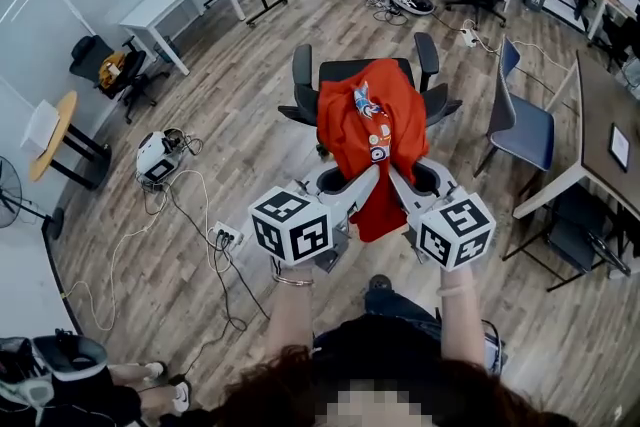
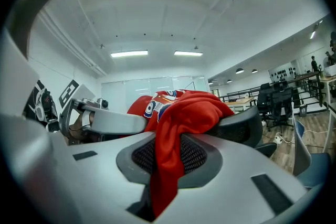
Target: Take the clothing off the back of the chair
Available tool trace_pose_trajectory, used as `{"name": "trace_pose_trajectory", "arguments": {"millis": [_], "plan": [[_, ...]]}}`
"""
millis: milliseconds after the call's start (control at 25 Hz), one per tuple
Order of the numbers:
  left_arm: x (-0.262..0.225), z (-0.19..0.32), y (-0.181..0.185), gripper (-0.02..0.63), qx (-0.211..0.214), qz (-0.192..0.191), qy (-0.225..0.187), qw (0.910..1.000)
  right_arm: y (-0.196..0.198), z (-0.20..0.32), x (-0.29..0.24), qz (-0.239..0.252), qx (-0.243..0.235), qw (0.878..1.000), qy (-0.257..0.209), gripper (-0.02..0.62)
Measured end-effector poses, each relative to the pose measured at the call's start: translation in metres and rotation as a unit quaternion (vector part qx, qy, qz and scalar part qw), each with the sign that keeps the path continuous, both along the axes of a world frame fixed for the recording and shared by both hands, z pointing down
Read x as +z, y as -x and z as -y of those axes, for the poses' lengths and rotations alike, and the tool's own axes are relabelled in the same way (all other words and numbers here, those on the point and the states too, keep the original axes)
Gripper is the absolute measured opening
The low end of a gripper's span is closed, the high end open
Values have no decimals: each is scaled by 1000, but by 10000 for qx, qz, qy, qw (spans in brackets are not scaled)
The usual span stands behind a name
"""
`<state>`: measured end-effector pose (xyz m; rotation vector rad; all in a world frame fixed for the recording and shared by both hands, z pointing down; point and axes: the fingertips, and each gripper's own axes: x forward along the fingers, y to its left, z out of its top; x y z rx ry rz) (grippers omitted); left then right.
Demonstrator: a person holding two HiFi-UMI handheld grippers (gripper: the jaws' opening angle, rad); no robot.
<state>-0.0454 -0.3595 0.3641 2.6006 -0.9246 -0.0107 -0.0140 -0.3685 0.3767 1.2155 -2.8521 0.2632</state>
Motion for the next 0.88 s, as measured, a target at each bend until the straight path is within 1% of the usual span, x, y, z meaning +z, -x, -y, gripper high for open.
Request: {"name": "trace_pose_trajectory", "arguments": {"millis": [280, 440, 600, 800, 880], "plan": [[-10, -24, 3, 86, 5, -33, -272, 9996, 6, -24, -9, 7, -37, 9997, -257, 41], [-17, -38, 6, 86, 12, -96, -374, 9993, 8, -38, -16, 41, 57, 9993, -372, 41], [-23, -54, 6, 86, 24, -82, -483, 9988, 8, -54, -22, 21, 72, 9988, -475, 41], [-34, -77, 0, 86, 103, -300, -537, 9981, 2, -77, -34, 48, 97, 9981, -604, 43], [-36, -85, -1, 86, 112, -317, -567, 9978, 1, -85, -36, 44, 127, 9979, -640, 43]]}}
